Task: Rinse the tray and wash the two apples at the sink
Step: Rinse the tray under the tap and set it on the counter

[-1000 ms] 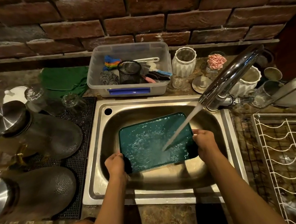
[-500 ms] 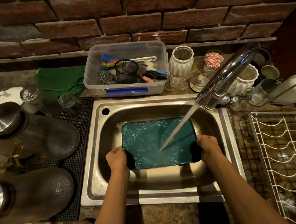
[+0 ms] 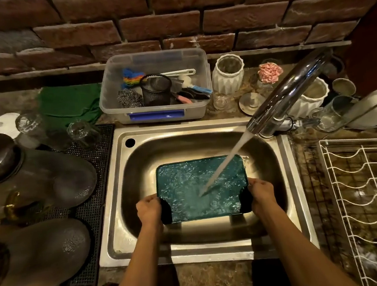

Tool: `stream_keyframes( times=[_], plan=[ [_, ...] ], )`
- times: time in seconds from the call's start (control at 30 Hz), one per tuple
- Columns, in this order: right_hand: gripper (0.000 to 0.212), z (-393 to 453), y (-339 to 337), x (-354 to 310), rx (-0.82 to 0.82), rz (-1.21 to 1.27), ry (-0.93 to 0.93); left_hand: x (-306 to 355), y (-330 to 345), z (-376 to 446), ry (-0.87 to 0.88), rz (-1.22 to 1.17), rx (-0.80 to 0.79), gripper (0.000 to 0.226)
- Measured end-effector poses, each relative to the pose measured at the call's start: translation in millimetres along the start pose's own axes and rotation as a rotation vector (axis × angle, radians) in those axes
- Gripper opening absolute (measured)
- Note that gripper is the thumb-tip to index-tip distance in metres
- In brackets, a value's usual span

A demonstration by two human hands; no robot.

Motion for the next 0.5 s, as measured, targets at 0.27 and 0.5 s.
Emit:
stream_keyframes(
  times=[0.27, 0.5],
  plan=[
    [0.021, 29.5, 0.8, 29.5, 0.058, 0.100, 0.082, -6.1, 14.4, 18.8, 0.001, 0.136, 0.010, 0.022],
    [0.021, 43.9, 3.6, 44.1, 0.094, 0.137, 0.106, -10.8, 26.0, 47.4, 0.035, 0.280, -0.060, 0.023]
  ],
)
Point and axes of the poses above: each hand's wrist, its own z-axis towards the middle knuckle, its own y-axis out of the palm, x = y × z, the point moved 4 cm from there along z, towards the middle knuckle, and after that the axes turned 6 degrees about z, right-handed, at the moved point
